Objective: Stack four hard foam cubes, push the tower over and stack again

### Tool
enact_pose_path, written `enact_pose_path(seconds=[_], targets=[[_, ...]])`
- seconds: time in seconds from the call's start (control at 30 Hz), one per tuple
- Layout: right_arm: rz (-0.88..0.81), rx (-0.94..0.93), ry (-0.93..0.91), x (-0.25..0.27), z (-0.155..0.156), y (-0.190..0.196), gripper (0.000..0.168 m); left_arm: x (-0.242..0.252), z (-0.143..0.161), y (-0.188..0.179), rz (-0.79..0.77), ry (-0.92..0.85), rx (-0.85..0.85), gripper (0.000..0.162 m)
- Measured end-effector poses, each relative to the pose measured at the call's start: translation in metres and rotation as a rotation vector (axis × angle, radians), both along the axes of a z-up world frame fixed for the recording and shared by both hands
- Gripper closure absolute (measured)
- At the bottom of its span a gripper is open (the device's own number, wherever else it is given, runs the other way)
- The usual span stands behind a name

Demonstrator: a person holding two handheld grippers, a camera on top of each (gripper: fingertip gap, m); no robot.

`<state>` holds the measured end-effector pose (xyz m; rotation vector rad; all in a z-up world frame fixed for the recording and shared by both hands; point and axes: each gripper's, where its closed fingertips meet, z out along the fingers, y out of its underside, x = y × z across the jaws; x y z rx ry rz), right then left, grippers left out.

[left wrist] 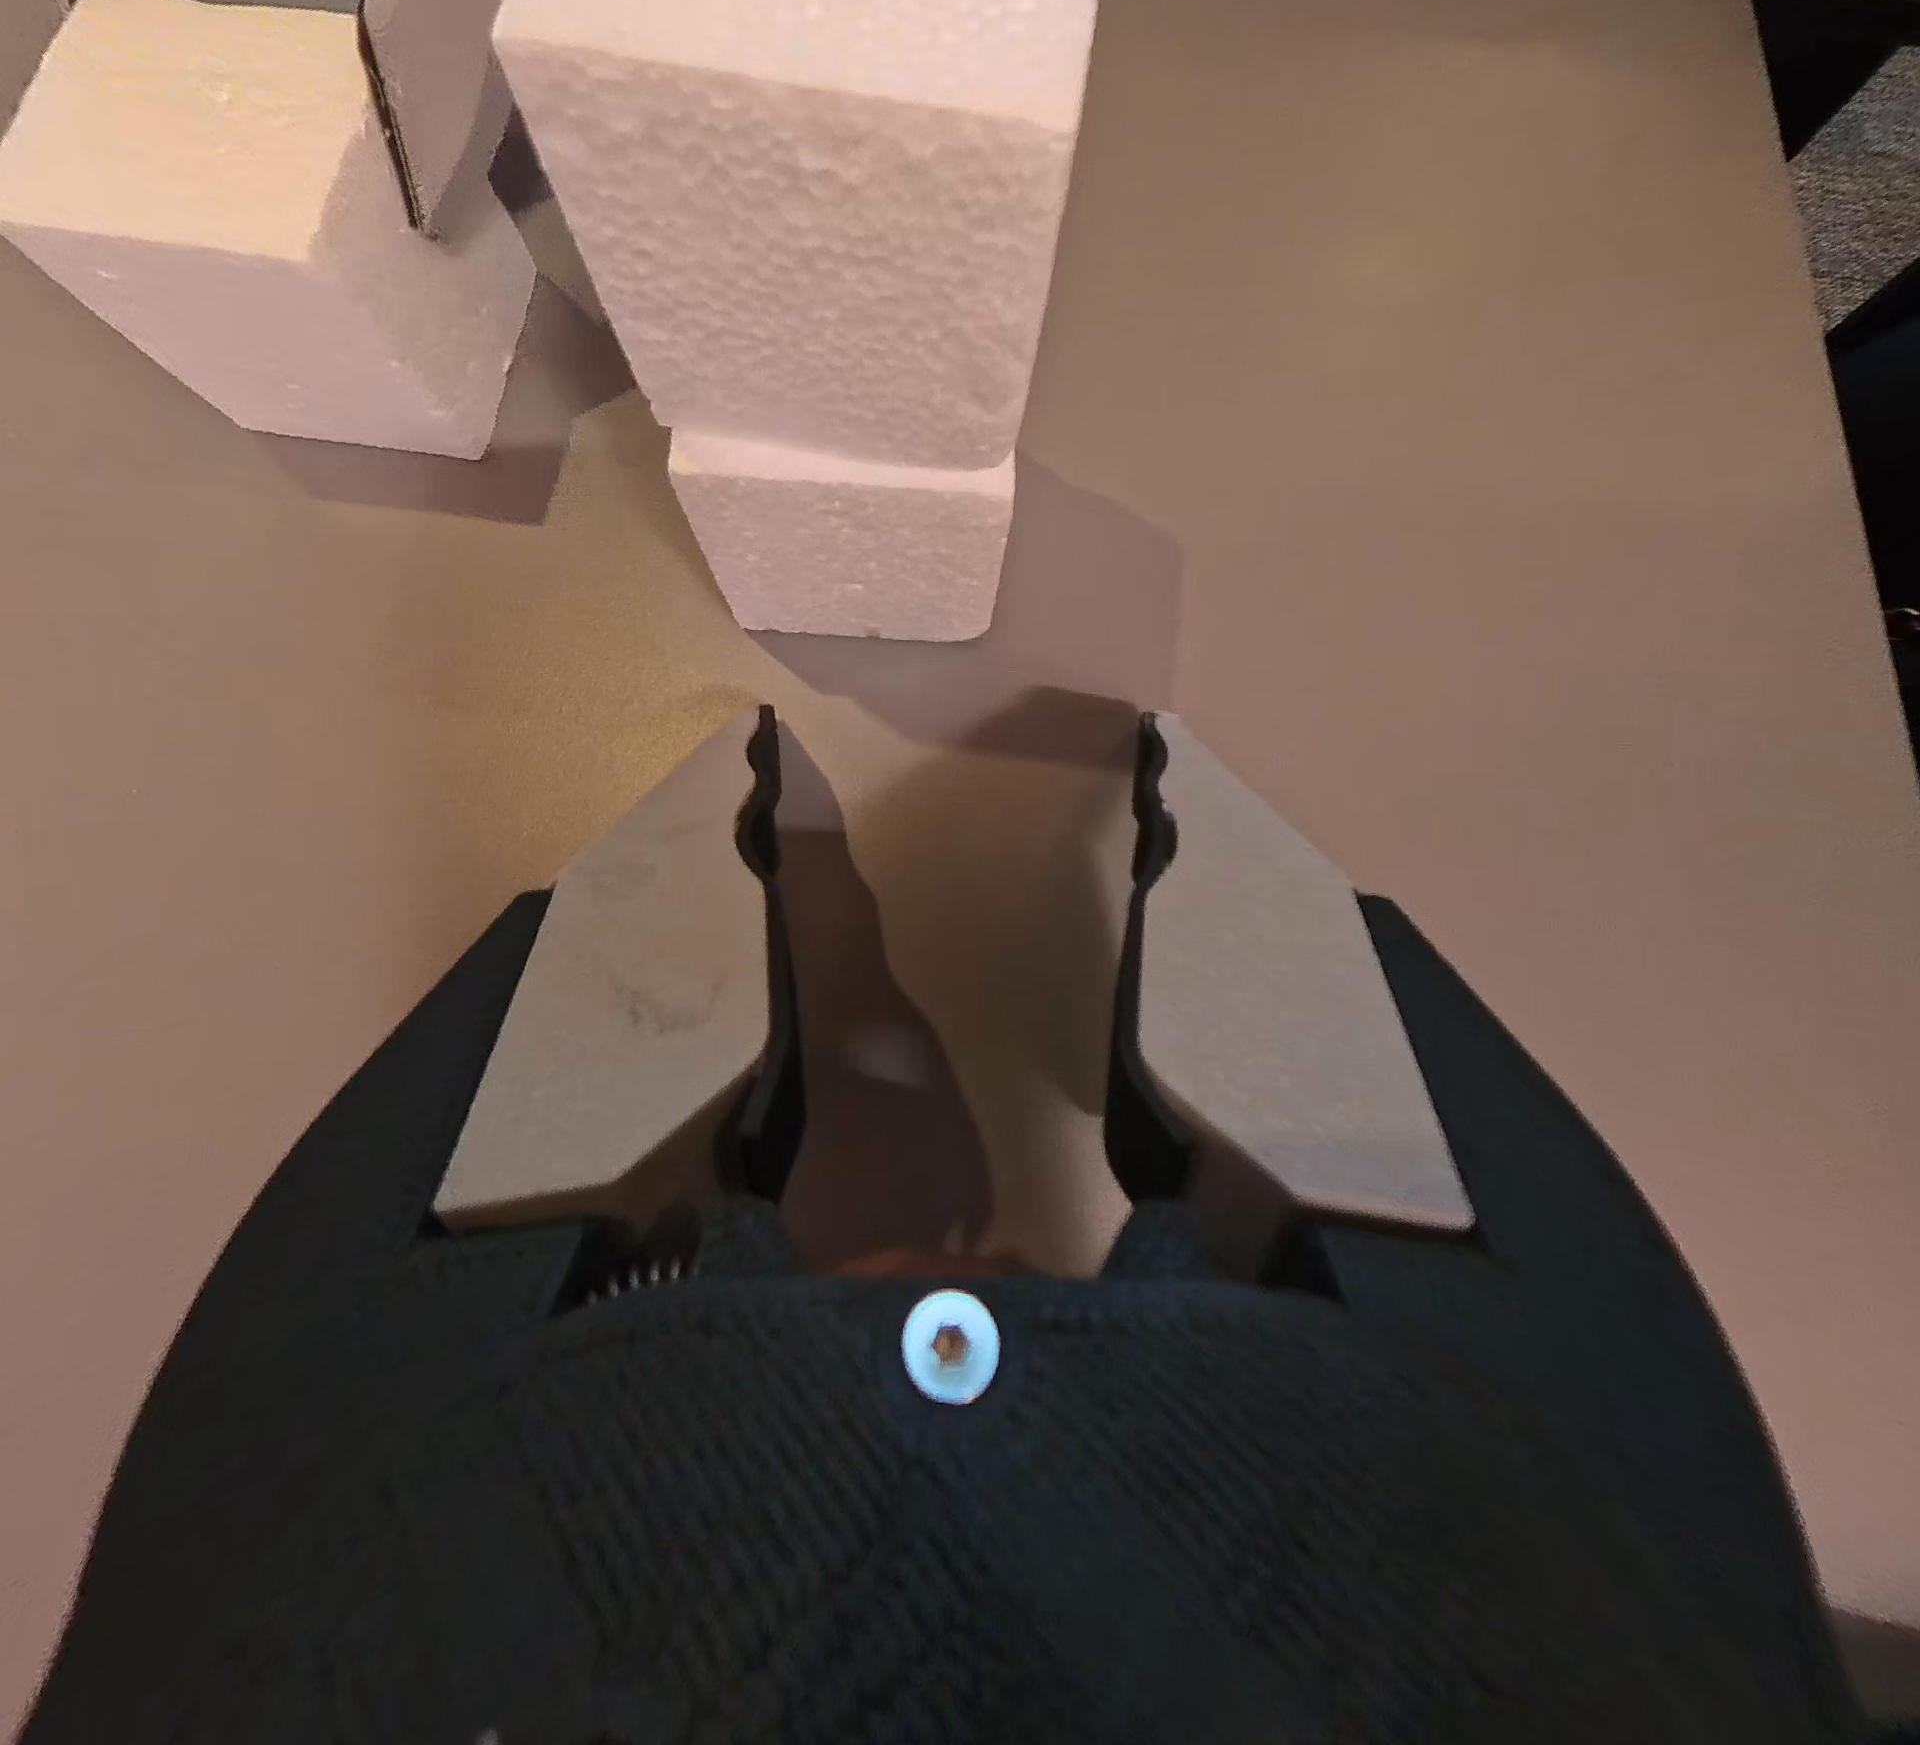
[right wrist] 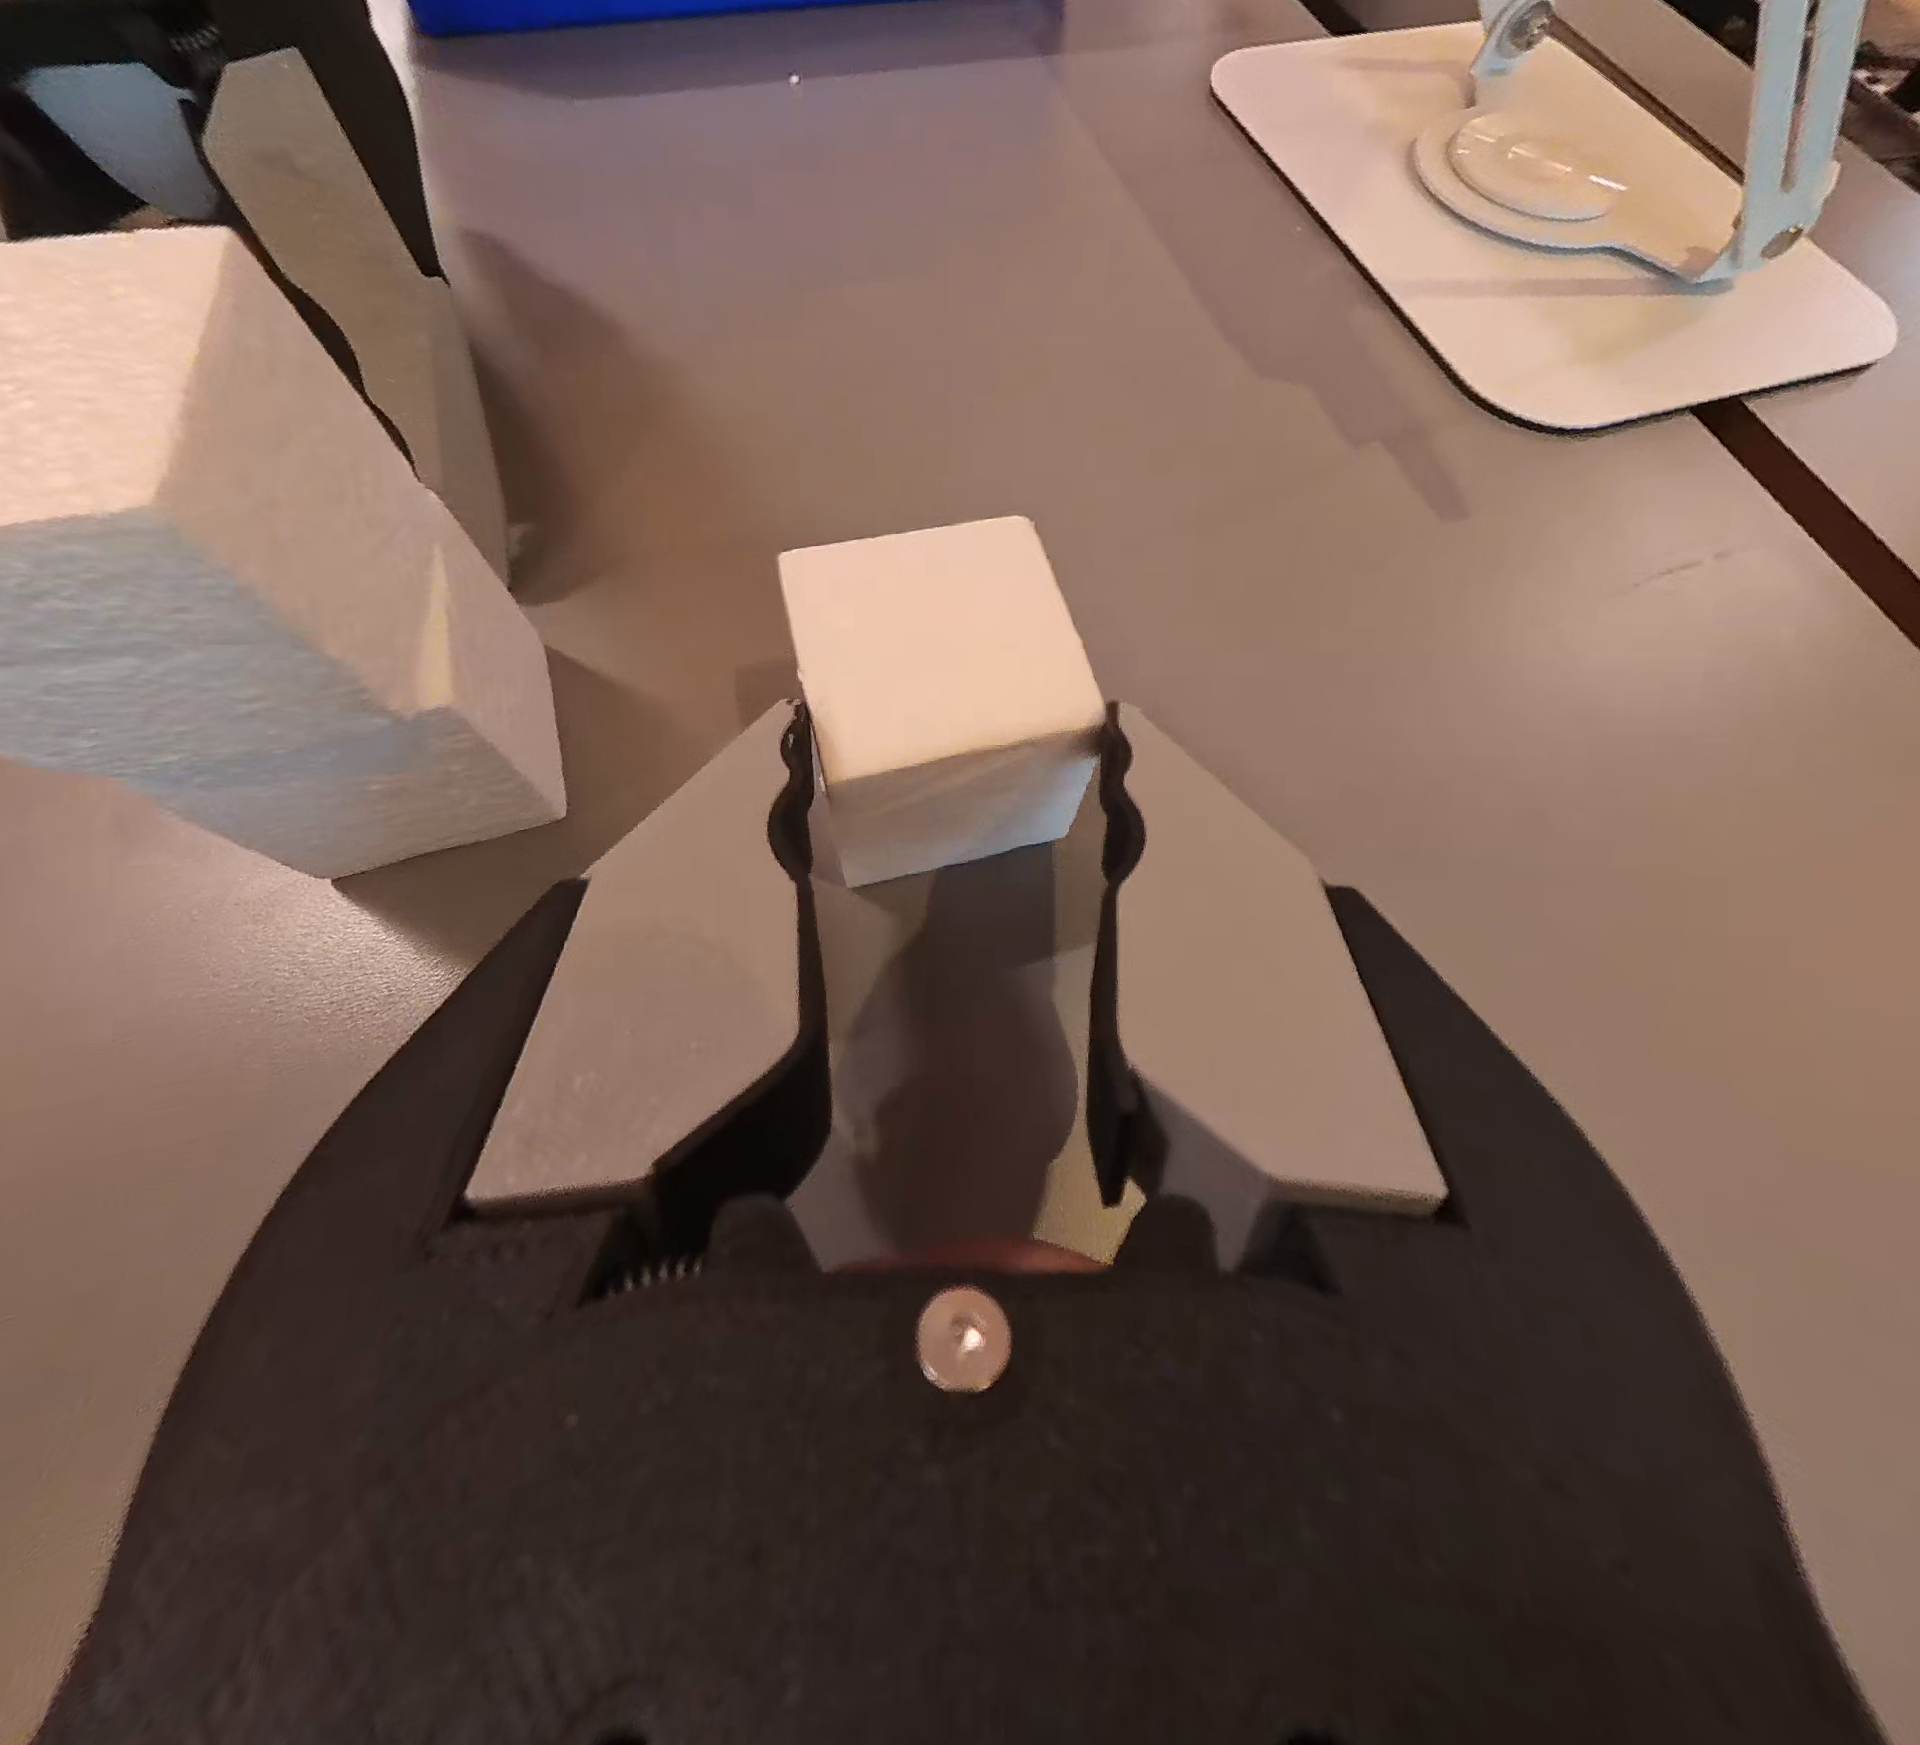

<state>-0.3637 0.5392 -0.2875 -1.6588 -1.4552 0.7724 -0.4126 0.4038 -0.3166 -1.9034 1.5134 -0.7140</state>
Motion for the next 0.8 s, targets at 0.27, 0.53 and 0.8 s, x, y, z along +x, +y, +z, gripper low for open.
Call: enact_pose_path(seconds=[0.27,0.53,0.8], targets=[[-0.084,-0.070,0.206,0.019,0.056,-0.004,0.115,0.000,0.000,0.000,0.004,-0.006,-0.008,0.095],[0.018,0.011,0.274,0.009,0.117,-0.067,0.116,0.001,0.000,0.001,0.006,-0.005,-0.005,0.096],[0.045,0.020,0.139,-0.010,0.106,-0.099,0.115,0.001,0.001,0.001,0.009,-0.012,-0.017,0.096]])
